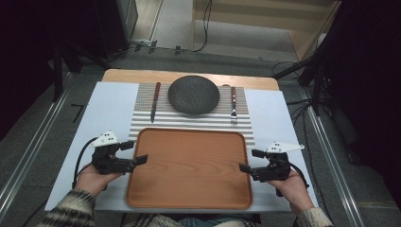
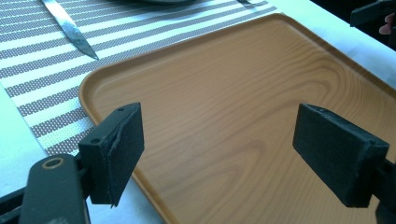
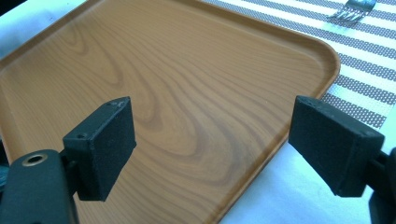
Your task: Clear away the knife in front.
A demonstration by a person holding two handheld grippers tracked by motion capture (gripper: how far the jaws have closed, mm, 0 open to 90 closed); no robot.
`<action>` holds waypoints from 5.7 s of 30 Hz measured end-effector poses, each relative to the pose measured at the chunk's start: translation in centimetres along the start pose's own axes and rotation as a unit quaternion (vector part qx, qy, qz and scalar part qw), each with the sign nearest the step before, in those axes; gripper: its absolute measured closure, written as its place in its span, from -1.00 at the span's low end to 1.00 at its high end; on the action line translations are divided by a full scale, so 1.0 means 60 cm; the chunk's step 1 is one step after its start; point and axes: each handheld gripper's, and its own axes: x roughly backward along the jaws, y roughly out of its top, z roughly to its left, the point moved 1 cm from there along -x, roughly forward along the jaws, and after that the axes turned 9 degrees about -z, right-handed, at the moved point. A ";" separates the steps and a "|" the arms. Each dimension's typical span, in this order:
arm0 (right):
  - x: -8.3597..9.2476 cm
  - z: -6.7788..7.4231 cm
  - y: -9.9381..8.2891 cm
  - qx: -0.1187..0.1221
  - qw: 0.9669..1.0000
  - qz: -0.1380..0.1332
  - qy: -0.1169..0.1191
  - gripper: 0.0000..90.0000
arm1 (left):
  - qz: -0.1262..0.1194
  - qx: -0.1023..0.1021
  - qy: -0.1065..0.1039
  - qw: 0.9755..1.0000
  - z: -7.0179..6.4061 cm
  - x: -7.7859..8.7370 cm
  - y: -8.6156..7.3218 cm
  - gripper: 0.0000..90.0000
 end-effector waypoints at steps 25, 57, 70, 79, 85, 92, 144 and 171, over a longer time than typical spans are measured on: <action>-0.002 0.000 -0.001 -0.003 1.000 0.003 0.001 -0.71 | 0.002 0.002 -0.002 1.000 0.002 -0.003 0.001 -0.63; 0.008 -0.001 -0.015 -0.012 1.000 0.011 -0.014 -0.71 | -0.020 0.030 0.093 0.995 0.024 -0.070 0.060 -0.64; 0.008 -0.001 -0.015 -0.013 1.000 0.012 -0.013 -0.71 | -0.025 0.019 0.118 0.993 0.041 -0.105 0.075 -0.63; 0.007 -0.001 -0.015 -0.013 1.000 0.012 -0.013 -0.71 | -0.035 0.026 0.112 0.993 0.054 -0.125 0.087 -0.64; 0.008 -0.001 -0.015 -0.014 1.000 0.011 -0.012 -0.71 | -0.038 0.021 0.117 0.992 0.059 -0.133 0.087 -0.64; 0.007 0.000 -0.014 -0.012 1.000 0.012 -0.011 -0.71 | -0.037 0.014 0.124 0.992 0.067 -0.144 0.098 -0.63; -0.001 -0.005 -0.011 -0.014 1.000 0.011 -0.005 -0.71 | -0.024 -0.028 0.164 0.986 0.230 -0.283 0.211 -0.52; 0.000 -0.006 -0.014 -0.011 1.000 0.015 -0.011 -0.71 | 0.121 -0.013 0.136 0.983 0.255 -0.310 0.193 -0.16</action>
